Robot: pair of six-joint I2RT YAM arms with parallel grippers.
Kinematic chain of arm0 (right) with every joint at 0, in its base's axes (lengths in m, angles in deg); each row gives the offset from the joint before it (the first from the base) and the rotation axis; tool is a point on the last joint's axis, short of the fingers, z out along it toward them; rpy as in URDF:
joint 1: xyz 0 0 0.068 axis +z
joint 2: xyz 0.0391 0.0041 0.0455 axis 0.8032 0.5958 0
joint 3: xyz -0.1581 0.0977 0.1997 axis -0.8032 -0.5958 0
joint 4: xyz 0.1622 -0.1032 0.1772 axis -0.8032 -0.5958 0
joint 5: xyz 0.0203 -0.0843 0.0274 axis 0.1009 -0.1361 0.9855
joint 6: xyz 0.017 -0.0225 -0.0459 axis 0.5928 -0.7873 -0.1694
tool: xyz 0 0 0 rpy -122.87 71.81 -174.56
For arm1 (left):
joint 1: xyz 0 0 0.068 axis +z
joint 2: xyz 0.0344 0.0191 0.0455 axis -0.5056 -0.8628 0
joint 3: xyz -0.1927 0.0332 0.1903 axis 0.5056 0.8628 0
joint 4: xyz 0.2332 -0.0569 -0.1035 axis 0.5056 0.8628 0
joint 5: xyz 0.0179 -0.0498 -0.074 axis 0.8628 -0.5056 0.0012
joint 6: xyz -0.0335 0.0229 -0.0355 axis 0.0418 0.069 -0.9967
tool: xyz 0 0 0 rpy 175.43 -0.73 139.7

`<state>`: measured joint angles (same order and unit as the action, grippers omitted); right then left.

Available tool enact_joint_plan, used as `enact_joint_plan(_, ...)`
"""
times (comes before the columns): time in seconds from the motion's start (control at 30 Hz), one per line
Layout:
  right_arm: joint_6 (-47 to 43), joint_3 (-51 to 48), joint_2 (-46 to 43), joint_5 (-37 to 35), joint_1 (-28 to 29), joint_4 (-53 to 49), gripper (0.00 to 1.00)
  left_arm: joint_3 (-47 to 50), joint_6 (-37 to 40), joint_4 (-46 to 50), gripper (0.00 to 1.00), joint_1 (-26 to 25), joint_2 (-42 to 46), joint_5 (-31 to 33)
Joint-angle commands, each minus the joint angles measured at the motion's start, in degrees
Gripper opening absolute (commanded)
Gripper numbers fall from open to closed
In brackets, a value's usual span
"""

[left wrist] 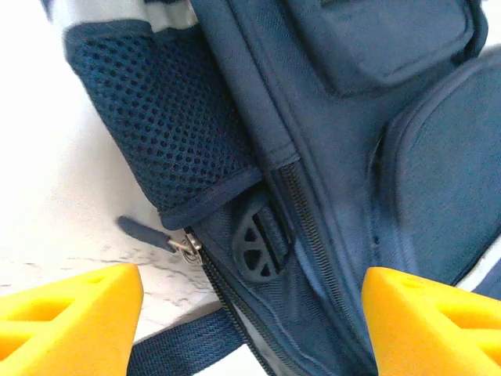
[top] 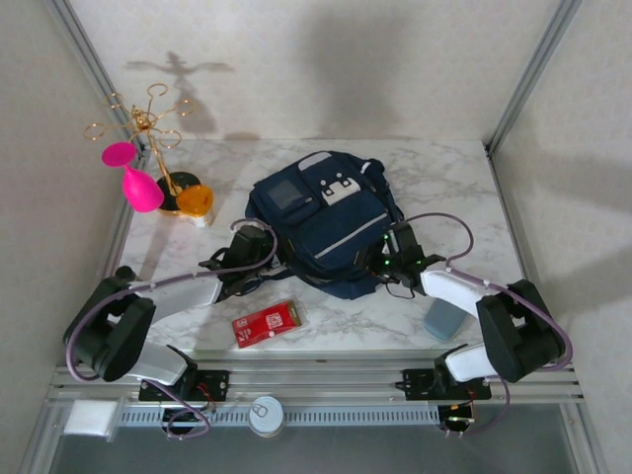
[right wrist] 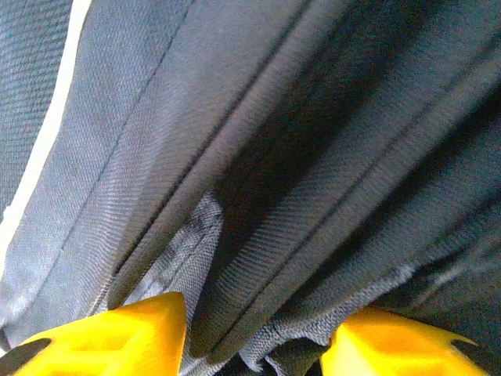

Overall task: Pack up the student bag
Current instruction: Zip the student bag at the center of the table.

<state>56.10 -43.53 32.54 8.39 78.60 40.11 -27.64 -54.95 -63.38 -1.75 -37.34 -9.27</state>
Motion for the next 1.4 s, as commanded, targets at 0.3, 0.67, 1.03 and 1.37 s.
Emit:
enact_joint_plan(0.3,-10.49,11.96,5.85,-2.40,-17.19,-1.83,0.51,-6.47,-4.34,-7.58,0.70,-7.17,-5.16,0.26)
enact_joint_plan(0.67,-6.36,6.52,-5.08,-5.56,-5.15,-13.15,0.61,-6.83,-5.90,-2.19,0.64,0.47,-5.55,1.24)
enact_joint_plan(1.03,-2.50,5.94,-6.10,-7.42,4.23,-14.26,0.64,-5.63,-14.80,-8.83,0.59,3.35,-12.65,-0.78)
enact_joint_plan(1.37,-2.90,5.01,-7.63,-7.91,4.76,-14.35,0.66,0.53,-25.78,-10.01,0.62,4.58,-10.57,2.09)
